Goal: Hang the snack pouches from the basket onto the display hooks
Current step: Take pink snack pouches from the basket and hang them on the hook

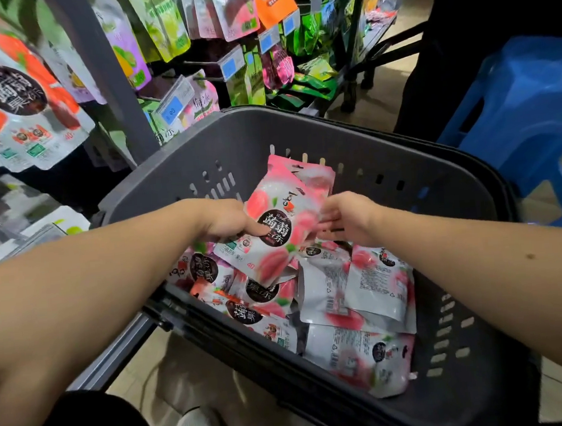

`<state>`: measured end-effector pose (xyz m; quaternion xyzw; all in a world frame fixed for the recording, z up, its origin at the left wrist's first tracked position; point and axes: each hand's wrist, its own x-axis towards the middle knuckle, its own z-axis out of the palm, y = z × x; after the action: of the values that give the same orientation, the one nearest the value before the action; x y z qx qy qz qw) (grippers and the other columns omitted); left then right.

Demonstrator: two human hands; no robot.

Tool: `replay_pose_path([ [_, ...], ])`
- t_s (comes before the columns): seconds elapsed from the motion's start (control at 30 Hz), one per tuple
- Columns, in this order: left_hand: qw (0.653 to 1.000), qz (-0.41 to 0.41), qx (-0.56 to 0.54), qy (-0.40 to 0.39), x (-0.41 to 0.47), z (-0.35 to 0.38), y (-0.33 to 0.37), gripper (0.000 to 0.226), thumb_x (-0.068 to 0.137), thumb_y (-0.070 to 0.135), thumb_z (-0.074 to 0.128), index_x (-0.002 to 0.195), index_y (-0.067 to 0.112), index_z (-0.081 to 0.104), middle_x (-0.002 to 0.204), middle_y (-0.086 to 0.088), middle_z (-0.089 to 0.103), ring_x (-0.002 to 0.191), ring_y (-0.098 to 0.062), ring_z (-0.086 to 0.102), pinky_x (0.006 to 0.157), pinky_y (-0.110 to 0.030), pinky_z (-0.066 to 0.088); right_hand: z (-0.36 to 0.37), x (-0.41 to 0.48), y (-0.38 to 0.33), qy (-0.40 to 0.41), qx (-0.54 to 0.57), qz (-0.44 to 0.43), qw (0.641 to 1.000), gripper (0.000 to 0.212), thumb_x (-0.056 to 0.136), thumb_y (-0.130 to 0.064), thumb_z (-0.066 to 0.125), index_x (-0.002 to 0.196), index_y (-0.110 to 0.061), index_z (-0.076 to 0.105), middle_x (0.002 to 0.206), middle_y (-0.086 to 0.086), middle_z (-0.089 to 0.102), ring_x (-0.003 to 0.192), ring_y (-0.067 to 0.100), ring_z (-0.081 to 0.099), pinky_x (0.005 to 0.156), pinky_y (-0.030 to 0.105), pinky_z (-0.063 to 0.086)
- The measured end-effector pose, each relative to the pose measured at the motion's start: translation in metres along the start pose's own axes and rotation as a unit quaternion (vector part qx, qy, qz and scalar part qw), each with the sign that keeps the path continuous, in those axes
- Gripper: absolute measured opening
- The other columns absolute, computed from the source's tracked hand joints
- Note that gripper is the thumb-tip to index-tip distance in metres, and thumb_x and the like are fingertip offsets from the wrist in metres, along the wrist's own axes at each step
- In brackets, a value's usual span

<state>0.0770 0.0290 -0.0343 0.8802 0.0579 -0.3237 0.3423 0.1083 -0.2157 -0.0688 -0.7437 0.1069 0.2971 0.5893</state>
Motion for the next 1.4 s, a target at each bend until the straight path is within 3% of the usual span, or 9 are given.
replay_pose_path([
  [0.13,0.998,-0.038,-0.053,0.014,0.005,-0.007,-0.011,0.046,0.09,0.045,0.07,0.104,0.002,0.071,0.064,0.002,0.06,0.056,-0.015,0.05,0.06,-0.03,0.041,-0.001,0.0,0.021,0.001,-0.355,0.052,0.933,0.012,0.085,-0.01,0.07,0.093,-0.002,0.067,0.088,0.018,0.074,0.068,0.029,0.071,0.063,0.042,0.063],
  [0.2,0.988,-0.065,-0.135,-0.024,0.006,-0.006,-0.011,0.05,0.088,0.044,0.071,0.115,0.003,0.07,0.086,-0.007,0.075,0.076,-0.026,0.068,0.082,-0.043,0.056,0.006,-0.004,0.027,-0.022,-0.443,0.077,0.893,0.019,0.08,-0.016,0.078,0.089,-0.001,0.069,0.087,0.018,0.077,0.066,0.032,0.075,0.06,0.04,0.063],
  [0.3,0.978,-0.087,-0.182,-0.058,0.003,-0.002,-0.008,0.049,0.092,0.041,0.062,0.123,0.004,0.066,0.108,-0.016,0.074,0.092,-0.034,0.067,0.087,-0.049,0.051,0.019,-0.007,0.031,-0.065,-0.5,0.091,0.859,0.031,0.08,-0.027,0.078,0.098,-0.003,0.071,0.088,0.014,0.078,0.073,0.029,0.078,0.075,0.046,0.065],
  [0.47,0.97,-0.09,-0.219,-0.061,0.0,0.002,-0.006,0.037,0.095,0.034,0.053,0.113,0.006,0.068,0.1,-0.014,0.076,0.082,-0.03,0.07,0.088,-0.044,0.05,0.014,-0.004,0.033,-0.115,-0.565,0.075,0.814,0.064,0.075,-0.045,0.086,0.122,-0.007,0.066,0.1,0.009,0.077,0.078,0.024,0.078,0.076,0.042,0.065],
  [0.6,0.969,-0.096,-0.221,-0.061,0.002,0.003,-0.009,0.042,0.094,0.032,0.052,0.118,0.001,0.067,0.106,-0.015,0.076,0.092,-0.032,0.071,0.109,-0.052,0.044,0.012,-0.006,0.035,-0.107,-0.605,0.046,0.788,0.052,0.076,-0.05,0.085,0.101,-0.006,0.073,0.084,0.009,0.078,0.067,0.019,0.074,0.063,0.03,0.061],
  [0.7,0.969,-0.102,-0.218,-0.057,0.003,0.002,-0.011,0.046,0.093,0.032,0.053,0.123,0.0,0.065,0.107,-0.017,0.075,0.092,-0.034,0.071,0.104,-0.051,0.046,0.015,-0.006,0.04,-0.104,-0.64,0.016,0.761,0.049,0.077,-0.054,0.083,0.093,-0.009,0.072,0.086,0.006,0.077,0.068,0.02,0.07,0.057,0.027,0.052],
  [0.8,0.968,-0.106,-0.221,-0.058,0.002,0.003,-0.009,0.05,0.091,0.034,0.053,0.126,0.001,0.064,0.112,-0.018,0.074,0.093,-0.035,0.07,0.094,-0.048,0.049,0.013,-0.007,0.036,-0.129,-0.625,0.022,0.77,0.048,0.077,-0.052,0.084,0.098,-0.012,0.07,0.093,0.007,0.077,0.08,0.025,0.075,0.066,0.034,0.062],
  [1.0,0.97,-0.102,-0.215,-0.047,0.0,0.006,-0.009,0.05,0.092,0.033,0.052,0.128,0.001,0.062,0.115,-0.017,0.074,0.1,-0.033,0.071,0.113,-0.053,0.04,0.009,-0.016,0.025,-0.152,-0.586,-0.02,0.795,0.042,0.079,-0.045,0.085,0.097,-0.013,0.065,0.091,0.004,0.07,0.071,0.023,0.068,0.054,0.028,0.054],
  [1.4,0.976,-0.103,-0.193,0.009,0.003,0.004,-0.012,0.052,0.086,0.036,0.053,0.121,-0.002,0.06,0.104,-0.021,0.072,0.095,-0.038,0.068,0.094,-0.053,0.05,-0.003,-0.009,0.013,-0.074,-0.449,-0.137,0.88,0.044,0.086,-0.038,0.08,0.082,-0.003,0.053,0.08,0.004,0.05,0.074,0.02,0.048,0.068,0.037,0.047],
])
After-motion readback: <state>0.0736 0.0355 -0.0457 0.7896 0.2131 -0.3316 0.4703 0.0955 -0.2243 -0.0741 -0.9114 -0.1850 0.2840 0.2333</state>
